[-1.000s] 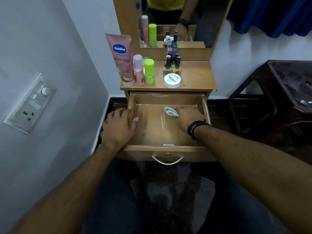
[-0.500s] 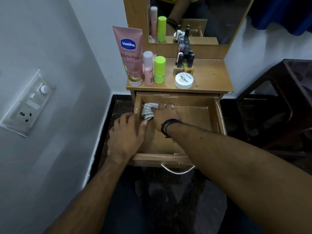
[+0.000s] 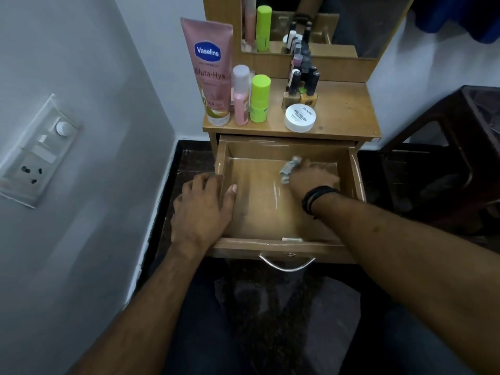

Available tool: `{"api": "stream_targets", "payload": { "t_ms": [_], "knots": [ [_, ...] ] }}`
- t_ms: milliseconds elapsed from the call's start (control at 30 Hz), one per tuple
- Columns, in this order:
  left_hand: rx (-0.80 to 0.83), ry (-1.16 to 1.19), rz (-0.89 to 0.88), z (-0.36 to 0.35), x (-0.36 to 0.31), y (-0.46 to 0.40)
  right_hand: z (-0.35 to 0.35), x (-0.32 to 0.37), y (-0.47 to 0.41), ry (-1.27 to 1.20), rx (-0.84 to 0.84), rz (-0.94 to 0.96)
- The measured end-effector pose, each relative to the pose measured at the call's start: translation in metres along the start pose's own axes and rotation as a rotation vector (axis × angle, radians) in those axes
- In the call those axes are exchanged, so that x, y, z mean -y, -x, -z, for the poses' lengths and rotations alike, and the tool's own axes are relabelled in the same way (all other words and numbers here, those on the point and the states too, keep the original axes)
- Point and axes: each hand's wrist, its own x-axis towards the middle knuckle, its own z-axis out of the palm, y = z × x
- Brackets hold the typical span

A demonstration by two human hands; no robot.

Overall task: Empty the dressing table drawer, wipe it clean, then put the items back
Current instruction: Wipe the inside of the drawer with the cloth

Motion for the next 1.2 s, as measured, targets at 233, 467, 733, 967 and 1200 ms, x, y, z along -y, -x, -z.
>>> {"api": "stream_targets", "payload": {
  "t_ms": [233, 467, 733, 967, 1200],
  "knots": [
    [-0.038, -0.008, -0.018, -0.003, 0.002, 0.002, 0.027, 0.002, -0.007, 0.245, 0.211, 0.093],
    [-0.001, -0.038, -0.010, -0.003, 0.000, 0.002, 0.022, 0.087, 0.027, 0.039, 0.012, 0.380],
    [-0.003, -0.037, -0.002, -0.002, -0.001, 0.002, 0.017, 0.063, 0.044, 0.144, 0.016, 0.841],
    [0.016, -0.023, 0.011, -0.001, -0.001, 0.002, 0.030, -0.013, 0.044, 0.203, 0.316, 0.901],
    [0.042, -0.034, 0.012, 0.001, -0.001, 0.002, 0.019, 0.011, 0.020, 0.038, -0.005, 0.357]
  ]
}}
